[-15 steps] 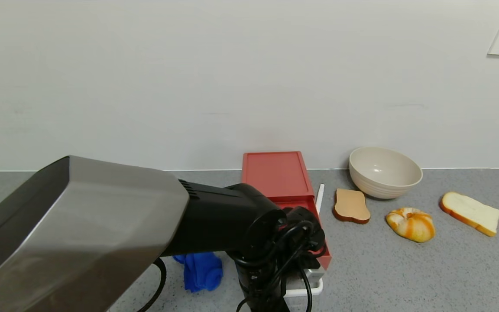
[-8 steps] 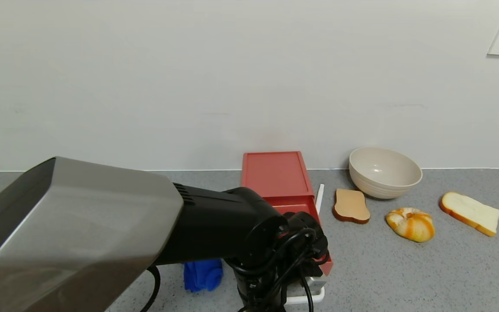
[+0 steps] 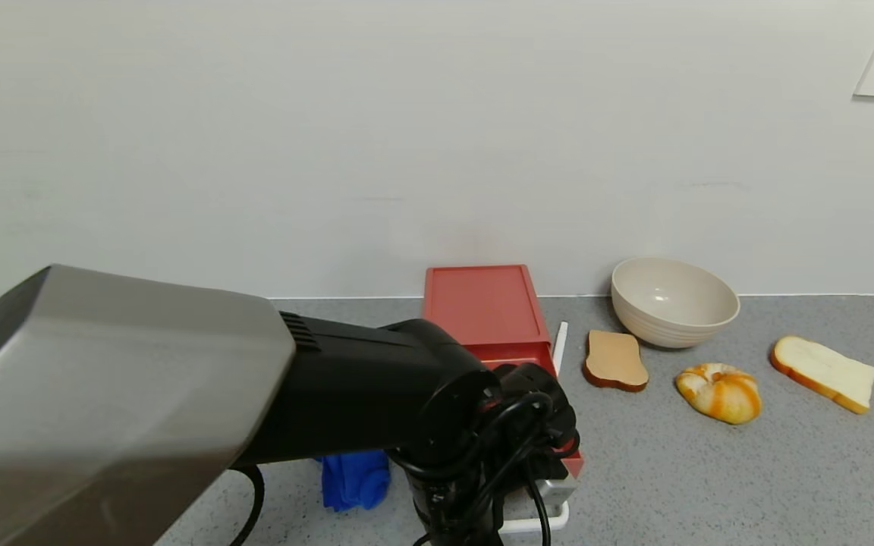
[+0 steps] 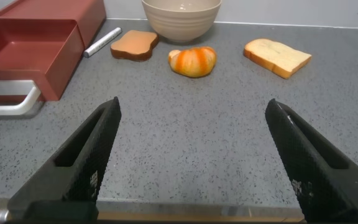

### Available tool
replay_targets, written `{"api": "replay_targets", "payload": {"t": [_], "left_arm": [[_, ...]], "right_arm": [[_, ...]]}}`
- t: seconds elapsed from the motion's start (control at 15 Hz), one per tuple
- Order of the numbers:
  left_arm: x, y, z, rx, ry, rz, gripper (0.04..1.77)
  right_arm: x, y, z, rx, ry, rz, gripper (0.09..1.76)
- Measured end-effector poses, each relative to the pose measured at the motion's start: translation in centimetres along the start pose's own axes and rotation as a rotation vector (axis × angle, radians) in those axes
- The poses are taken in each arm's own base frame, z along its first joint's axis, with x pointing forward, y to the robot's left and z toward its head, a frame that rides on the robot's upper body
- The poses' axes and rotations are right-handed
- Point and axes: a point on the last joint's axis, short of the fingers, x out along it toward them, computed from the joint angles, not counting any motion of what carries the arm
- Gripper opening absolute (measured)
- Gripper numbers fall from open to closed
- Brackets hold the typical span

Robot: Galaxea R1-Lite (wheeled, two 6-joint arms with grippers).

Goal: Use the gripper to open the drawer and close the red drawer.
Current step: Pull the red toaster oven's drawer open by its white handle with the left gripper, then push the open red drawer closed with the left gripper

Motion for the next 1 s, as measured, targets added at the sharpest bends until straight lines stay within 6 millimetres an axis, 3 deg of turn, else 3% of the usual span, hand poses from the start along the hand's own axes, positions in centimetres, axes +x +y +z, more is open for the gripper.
{"api": "replay_targets", "payload": {"t": [0.53,0.73,1.0], "left_arm": [[-6.9,0.4,-1.9,-0.108,-0.190,0.048,1.72],[-9.6,1.7,-3.0,-0.250,-0.289,0.075,1.72],[-12.1,4.9,-5.1,-0.423,-0.414,0.126,1.72]], "right_arm": [[0.0,0.0,0.0,0.000,0.000,0.000,1.71],[0.0,0.0,0.0,0.000,0.000,0.000,1.71],[0.0,0.0,0.0,0.000,0.000,0.000,1.71]]}}
